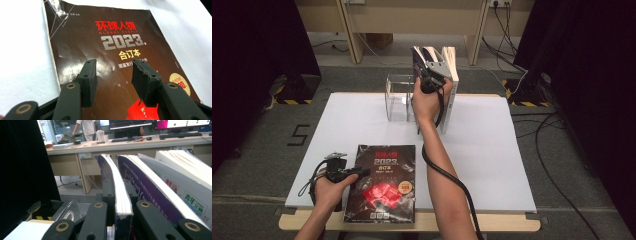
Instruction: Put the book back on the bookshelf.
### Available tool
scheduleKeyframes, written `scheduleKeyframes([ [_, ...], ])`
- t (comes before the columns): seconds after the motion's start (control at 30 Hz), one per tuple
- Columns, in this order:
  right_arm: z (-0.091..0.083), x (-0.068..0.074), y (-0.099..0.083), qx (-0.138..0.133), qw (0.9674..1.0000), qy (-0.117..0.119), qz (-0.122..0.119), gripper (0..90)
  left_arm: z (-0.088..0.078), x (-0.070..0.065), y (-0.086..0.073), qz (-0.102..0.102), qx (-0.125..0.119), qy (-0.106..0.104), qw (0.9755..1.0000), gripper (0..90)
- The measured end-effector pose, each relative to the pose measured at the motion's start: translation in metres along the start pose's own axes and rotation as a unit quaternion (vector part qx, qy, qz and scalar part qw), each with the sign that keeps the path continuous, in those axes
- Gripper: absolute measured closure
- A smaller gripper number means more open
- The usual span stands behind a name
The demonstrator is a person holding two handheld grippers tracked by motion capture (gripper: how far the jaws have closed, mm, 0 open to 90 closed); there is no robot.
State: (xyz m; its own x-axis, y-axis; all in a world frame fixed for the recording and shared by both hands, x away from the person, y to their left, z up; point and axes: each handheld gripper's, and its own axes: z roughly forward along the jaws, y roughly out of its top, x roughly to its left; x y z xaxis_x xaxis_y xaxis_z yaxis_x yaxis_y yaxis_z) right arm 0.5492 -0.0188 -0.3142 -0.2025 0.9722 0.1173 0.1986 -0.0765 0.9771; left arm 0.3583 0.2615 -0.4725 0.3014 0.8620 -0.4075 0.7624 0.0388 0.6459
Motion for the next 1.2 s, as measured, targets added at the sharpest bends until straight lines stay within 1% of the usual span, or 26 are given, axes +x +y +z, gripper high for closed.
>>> scheduleKeyframes([
  [0.1, 0.003, 0.001, -0.004, 0.004, 1.0, -0.002, -0.001, 84.2, -0.001, 0.0, 0.0, 0.001, -0.001, 0.0, 1.0, 54.3],
  [0.2, 0.002, 0.002, -0.005, 0.0, 1.0, -0.005, 0.001, 84.1, -0.001, 0.001, 0.0, 0.0, -0.003, 0.0, 1.0, 54.3],
  [0.33, 0.002, 0.002, -0.007, -0.003, 1.0, -0.004, -0.003, 83.5, 0.0, -0.001, 0.0, 0.0, -0.001, -0.001, 1.0, 54.3],
  [0.43, 0.002, 0.002, -0.006, 0.004, 1.0, -0.002, -0.003, 82.4, 0.0, -0.001, 0.001, 0.001, -0.001, -0.002, 1.0, 54.3],
  [0.5, 0.001, 0.001, -0.005, 0.015, 0.9999, 0.004, -0.002, 80.3, 0.0, -0.002, 0.001, 0.002, -0.001, -0.002, 1.0, 54.4],
  [0.6, -0.002, 0.001, -0.01, 0.023, 0.9997, 0.005, -0.008, 78.8, 0.001, -0.003, -0.001, 0.003, 0.0, -0.002, 1.0, 54.4],
  [0.8, -0.01, -0.004, -0.021, 0.039, 0.9992, 0.006, -0.006, 75.1, 0.002, -0.004, -0.001, 0.006, 0.004, -0.003, 1.0, 54.3],
  [0.9, -0.014, -0.006, -0.026, 0.042, 0.999, 0.009, -0.01, 73.7, 0.003, -0.004, -0.002, 0.006, 0.004, -0.002, 1.0, 54.4],
  [1.07, -0.022, -0.01, -0.029, 0.048, 0.9987, 0.019, 0.001, 72.6, 0.004, -0.004, -0.002, 0.004, 0.006, -0.001, 1.0, 54.4],
  [1.2, -0.028, -0.013, -0.032, 0.053, 0.9984, 0.02, -0.003, 72.9, 0.004, -0.004, -0.002, 0.004, 0.008, -0.001, 1.0, 54.4],
])
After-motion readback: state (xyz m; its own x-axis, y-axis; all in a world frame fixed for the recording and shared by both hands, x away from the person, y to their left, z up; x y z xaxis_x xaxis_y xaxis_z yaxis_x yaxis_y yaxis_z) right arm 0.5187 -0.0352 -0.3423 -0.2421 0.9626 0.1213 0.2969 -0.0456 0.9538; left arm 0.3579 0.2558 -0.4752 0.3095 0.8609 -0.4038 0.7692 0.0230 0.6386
